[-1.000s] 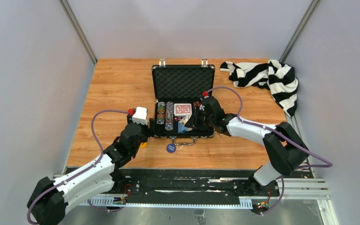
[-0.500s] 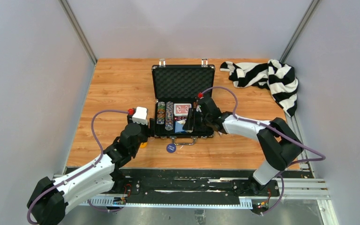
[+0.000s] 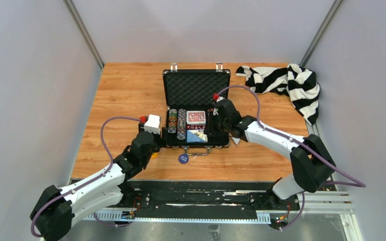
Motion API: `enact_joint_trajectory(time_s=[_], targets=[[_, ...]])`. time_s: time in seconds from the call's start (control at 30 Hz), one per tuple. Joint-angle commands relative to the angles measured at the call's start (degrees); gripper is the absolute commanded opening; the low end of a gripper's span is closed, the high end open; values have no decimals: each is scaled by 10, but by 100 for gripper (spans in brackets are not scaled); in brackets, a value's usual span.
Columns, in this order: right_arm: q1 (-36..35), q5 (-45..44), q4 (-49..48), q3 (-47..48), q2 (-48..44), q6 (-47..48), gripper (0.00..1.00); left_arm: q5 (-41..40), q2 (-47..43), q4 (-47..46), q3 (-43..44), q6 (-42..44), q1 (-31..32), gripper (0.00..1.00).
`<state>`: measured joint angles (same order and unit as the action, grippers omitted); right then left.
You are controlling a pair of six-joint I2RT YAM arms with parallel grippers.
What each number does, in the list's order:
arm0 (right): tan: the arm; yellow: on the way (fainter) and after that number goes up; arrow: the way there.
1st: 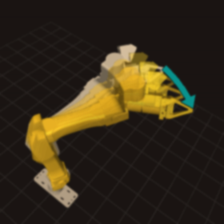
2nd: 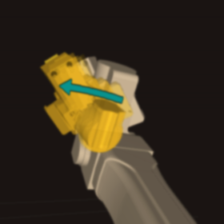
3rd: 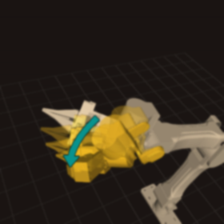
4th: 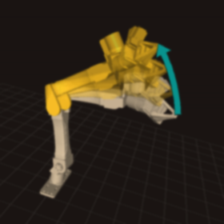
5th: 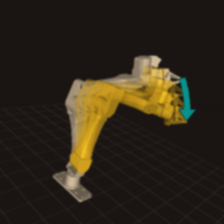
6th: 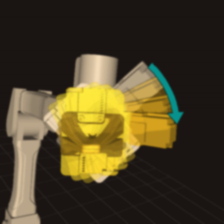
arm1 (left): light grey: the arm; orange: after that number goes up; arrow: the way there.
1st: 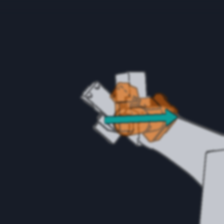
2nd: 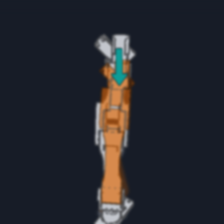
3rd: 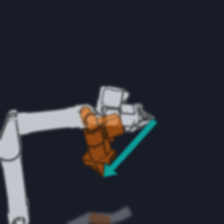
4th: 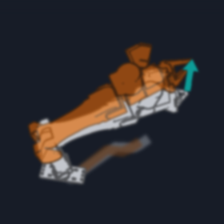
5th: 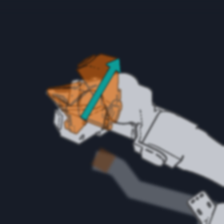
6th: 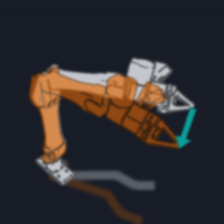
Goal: Pack up texas hold em set
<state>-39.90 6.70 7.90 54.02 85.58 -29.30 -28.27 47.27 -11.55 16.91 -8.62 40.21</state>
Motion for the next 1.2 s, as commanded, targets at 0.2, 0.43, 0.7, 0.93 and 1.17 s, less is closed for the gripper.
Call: enact_joint_trajectory(time_s=[0.2, 0.43, 0.7, 0.93, 1.17], targets=[[-10, -8, -20, -3, 65, -3, 1, 2, 3, -16, 4, -9, -1, 69], [-12, 0, -41, -13, 97, -5, 1, -53, 10, 23, 17, -96, -1, 99], [-12, -19, -29, -32, -28, 22, 2, 56, -24, -16, 14, -136, -2, 98], [-1, -131, 40, -67, -131, 62, 31, 26, 36, 76, 66, -133, -2, 97], [93, -114, 74, -130, -181, 87, 49, 68, 78, 90, 97, -143, -2, 96]])
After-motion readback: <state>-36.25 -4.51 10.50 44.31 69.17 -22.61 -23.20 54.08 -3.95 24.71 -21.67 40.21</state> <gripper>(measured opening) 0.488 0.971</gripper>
